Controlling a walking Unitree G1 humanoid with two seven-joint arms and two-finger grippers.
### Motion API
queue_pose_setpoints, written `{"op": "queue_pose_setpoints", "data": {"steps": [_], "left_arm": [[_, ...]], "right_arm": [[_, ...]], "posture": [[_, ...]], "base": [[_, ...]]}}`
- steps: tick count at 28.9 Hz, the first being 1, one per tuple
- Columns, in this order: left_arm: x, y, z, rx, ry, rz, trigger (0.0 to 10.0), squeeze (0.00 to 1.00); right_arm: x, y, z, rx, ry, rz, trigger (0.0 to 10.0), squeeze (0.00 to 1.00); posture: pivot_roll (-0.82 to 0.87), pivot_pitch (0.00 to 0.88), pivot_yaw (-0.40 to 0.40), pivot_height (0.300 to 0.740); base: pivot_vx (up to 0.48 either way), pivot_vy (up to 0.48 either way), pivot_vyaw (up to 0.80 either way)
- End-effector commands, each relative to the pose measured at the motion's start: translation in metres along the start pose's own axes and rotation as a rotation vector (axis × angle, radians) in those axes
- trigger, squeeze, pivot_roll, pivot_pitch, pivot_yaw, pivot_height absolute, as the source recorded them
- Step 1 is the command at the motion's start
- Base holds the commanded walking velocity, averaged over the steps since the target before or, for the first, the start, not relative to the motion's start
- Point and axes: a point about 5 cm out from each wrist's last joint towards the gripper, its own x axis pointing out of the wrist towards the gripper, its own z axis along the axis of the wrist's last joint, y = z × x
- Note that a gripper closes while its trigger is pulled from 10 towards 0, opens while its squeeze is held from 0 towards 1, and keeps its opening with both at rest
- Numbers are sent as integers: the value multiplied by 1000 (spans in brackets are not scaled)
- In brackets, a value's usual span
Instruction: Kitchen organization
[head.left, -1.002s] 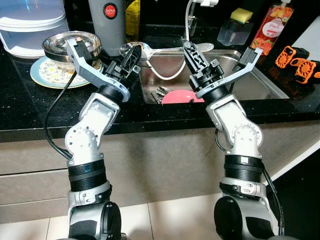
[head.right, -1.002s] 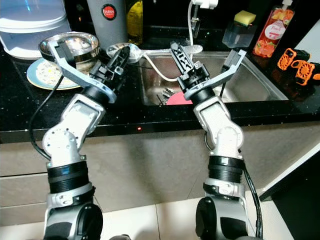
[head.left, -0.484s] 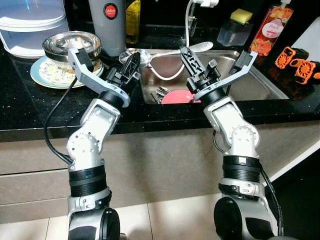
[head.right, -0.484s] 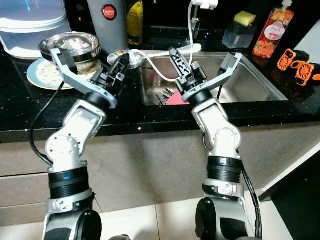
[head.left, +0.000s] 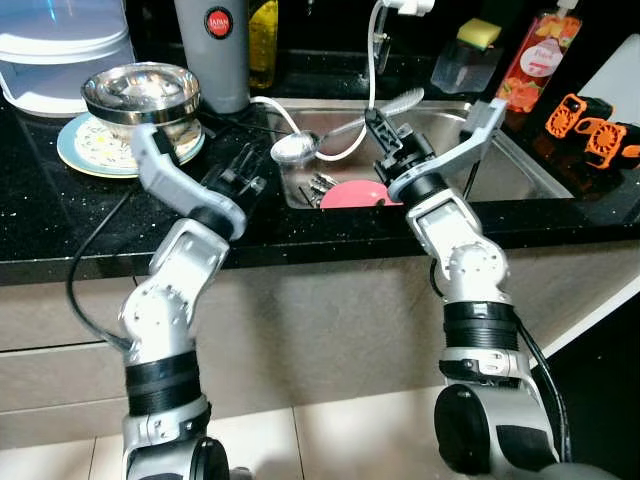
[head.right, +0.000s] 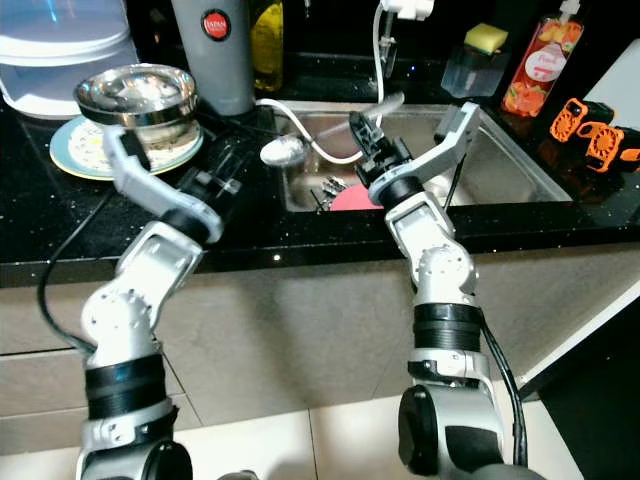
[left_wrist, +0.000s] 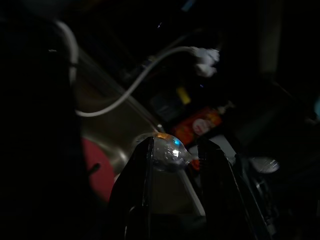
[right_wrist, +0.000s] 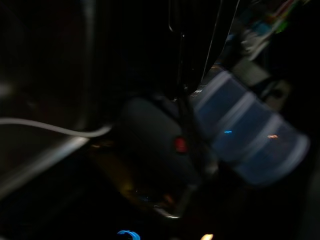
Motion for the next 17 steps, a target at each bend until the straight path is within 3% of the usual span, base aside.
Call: {"op": "queue_pose_setpoints", "data": {"steps": [1, 2, 4, 9, 11, 13, 17], "left_arm": [[-6, 1, -1, 37, 13, 24, 10000, 0], [-6, 1, -1, 37, 13, 24, 10000, 0], [-6, 3, -4, 49, 15, 42, 10000, 0], [-5, 0, -5, 71, 20, 40, 10000, 0], [-5, 0, -6, 73, 22, 41, 10000, 0], [-6, -1, -5, 76, 27, 44, 10000, 0], [-6, 0, -5, 98, 36, 54, 10000, 0]], "right_arm": [[6, -22, -10, -210, 27, -196, 10000, 0], [6, -22, -10, -210, 27, -196, 10000, 0], [7, -31, -17, -323, 52, -267, 10000, 0], [12, -50, -21, -327, 88, -448, 10000, 0], [12, -52, -23, -337, 106, -468, 10000, 0], [14, -55, -24, -383, 121, -511, 10000, 0], [18, -55, -25, -576, 160, -517, 10000, 0]], "posture": [[204, 0, -112, 740], [204, 0, -112, 740], [209, 0, -116, 740], [225, 0, -122, 740], [225, 0, -122, 740], [225, 0, -122, 740], [244, 0, -123, 740]], "base": [[0, 0, 0], [0, 0, 0], [0, 0, 0], [0, 0, 0], [0, 0, 0], [0, 0, 0], [0, 0, 0]]}}
